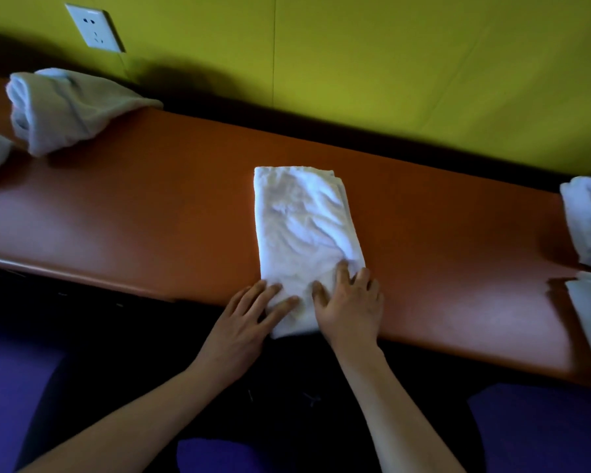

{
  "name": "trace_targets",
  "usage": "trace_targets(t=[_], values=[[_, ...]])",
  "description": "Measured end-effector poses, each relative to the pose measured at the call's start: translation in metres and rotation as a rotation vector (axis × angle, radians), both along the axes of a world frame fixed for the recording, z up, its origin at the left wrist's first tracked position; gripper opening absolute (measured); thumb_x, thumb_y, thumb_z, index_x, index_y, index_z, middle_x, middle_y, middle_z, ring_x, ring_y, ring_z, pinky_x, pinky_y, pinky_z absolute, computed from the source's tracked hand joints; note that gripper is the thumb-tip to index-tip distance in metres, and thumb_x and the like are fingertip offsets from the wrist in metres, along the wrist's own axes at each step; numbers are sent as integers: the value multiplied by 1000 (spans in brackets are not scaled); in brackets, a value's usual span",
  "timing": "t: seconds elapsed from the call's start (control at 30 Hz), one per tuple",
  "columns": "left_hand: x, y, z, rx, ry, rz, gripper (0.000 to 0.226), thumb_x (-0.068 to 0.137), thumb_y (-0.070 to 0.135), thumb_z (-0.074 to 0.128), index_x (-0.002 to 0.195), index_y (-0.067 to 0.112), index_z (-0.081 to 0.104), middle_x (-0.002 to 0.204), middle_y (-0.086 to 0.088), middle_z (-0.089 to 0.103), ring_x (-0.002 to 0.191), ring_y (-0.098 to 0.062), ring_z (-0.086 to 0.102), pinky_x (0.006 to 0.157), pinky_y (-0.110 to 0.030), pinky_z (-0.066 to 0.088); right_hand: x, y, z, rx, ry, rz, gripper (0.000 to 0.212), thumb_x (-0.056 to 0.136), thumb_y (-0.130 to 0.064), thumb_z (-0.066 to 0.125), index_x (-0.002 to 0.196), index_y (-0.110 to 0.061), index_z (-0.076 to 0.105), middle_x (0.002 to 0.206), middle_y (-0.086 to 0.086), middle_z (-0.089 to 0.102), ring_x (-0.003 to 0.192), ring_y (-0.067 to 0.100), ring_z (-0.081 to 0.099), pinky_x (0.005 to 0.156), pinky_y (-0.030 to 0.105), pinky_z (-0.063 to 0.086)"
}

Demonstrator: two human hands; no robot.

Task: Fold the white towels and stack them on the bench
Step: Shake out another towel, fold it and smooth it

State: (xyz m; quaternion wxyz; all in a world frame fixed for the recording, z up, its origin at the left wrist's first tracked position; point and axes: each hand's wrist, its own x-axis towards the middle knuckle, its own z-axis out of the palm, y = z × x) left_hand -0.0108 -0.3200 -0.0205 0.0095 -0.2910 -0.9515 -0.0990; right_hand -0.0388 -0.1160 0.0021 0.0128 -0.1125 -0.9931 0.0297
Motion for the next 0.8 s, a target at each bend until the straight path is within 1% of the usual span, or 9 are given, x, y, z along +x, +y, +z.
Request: trace_targets(t=[0.17,0.27,0.33,0.4,0.47,0.53,0.63,0.7,0.8], values=[[-8,4,11,198,-125,97,62,80,31,62,141,24,54,138,-2,56,133,-29,49,103,-40,41,8,18,11,-265,5,98,41,88,-50,58,114,-19,63,102,10,57,84,36,64,71,40,52],[-9,-5,16,309,-114,91,42,84,35,59,124,21,64,130,2,63,125,-27,57,96,-44,48,7,43,17,-326,165,259,35,88,-49,56,110,-27,70,107,-2,66,102,26,62,87,41,49],[-10,-11,24,392,-94,116,34,86,33,56,117,22,66,120,6,67,116,-24,61,89,-41,48,6,56,22,-537,83,379,35,89,-58,55,109,-35,71,119,-17,65,121,8,55,105,41,40],[-10,-13,36,510,-120,190,25,86,30,57,109,28,65,108,15,67,104,-15,63,83,-33,46,10,62,32,-792,-107,372,33,87,-67,53,99,-42,71,118,-26,67,129,-6,47,115,41,30],[-13,-14,44,675,-240,352,15,90,27,63,104,30,66,97,19,70,92,-6,65,78,-26,47,19,63,41,-952,-235,299,39,80,-77,54,99,-47,71,117,-30,66,132,-4,46,119,41,27],[-20,-14,47,784,-353,503,4,94,28,66,98,29,68,87,17,72,81,0,65,72,-25,50,30,63,53,-1109,-282,250,51,77,-75,63,114,-41,70,122,-21,67,129,7,55,114,47,39],[-32,-15,49,779,-339,576,20,96,36,62,83,21,63,69,14,65,61,2,54,59,-25,41,40,60,68,-1371,-404,273,58,84,-37,80,137,-25,59,132,-8,66,125,12,61,105,40,50],[-39,-15,55,786,-347,595,30,97,42,58,81,16,62,66,7,62,57,-1,50,55,-28,39,43,56,72,-1338,-420,286,63,82,-24,83,140,-25,56,131,-13,66,123,4,60,101,27,50],[-52,-13,65,819,-341,596,35,98,43,55,76,17,59,61,11,59,53,-2,46,49,-23,34,35,48,66,-1121,-186,192,35,85,-21,79,118,-28,67,102,-23,73,96,-12,64,77,15,49]])
